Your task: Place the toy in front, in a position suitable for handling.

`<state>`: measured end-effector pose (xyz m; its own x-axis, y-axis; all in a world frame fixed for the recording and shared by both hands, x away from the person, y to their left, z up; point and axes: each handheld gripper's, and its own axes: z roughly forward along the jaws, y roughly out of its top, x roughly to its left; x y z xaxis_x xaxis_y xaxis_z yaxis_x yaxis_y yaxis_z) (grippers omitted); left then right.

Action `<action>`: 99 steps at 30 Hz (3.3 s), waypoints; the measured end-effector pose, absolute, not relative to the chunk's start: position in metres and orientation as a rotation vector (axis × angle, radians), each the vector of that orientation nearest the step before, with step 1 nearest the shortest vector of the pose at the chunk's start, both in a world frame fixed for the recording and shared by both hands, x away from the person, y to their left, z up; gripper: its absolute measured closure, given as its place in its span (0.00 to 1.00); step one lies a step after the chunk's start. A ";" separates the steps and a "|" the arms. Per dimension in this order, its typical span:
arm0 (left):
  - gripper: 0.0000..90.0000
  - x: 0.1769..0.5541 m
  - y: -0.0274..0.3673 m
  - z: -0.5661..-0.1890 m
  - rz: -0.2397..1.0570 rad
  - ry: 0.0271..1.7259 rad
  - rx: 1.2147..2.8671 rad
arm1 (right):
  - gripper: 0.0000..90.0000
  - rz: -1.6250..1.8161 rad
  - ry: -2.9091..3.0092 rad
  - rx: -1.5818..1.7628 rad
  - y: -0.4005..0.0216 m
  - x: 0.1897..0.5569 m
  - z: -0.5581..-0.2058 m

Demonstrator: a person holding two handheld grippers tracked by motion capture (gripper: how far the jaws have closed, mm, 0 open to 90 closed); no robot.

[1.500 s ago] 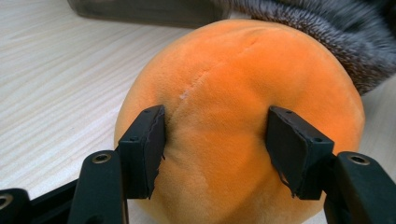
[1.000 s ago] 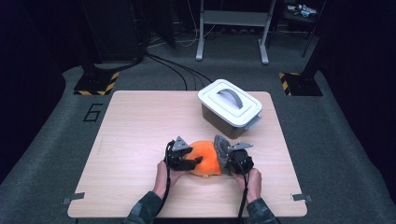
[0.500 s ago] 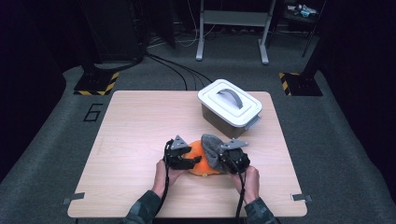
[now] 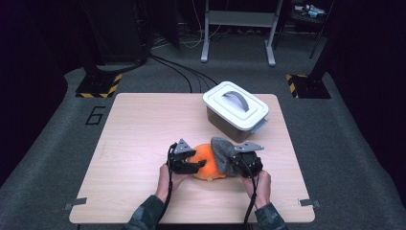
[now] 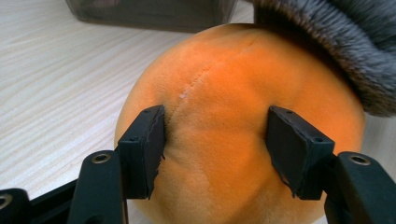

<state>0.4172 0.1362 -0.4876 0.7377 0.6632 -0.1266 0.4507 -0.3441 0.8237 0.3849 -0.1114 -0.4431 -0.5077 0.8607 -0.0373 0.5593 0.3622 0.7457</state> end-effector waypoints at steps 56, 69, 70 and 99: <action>0.73 0.396 0.136 -0.487 0.273 0.852 1.944 | 0.85 0.849 2.249 1.200 -0.070 0.426 -0.430; 0.82 0.394 0.136 -0.453 0.220 0.976 1.974 | 0.85 0.838 2.318 0.991 -0.052 0.386 -0.388; 0.82 0.395 0.137 -0.455 0.207 0.982 1.970 | 0.85 0.793 2.329 0.973 -0.049 0.390 -0.398; 0.90 0.403 0.152 -0.468 0.167 0.954 1.881 | 0.87 0.951 2.205 1.102 -0.089 0.401 -0.399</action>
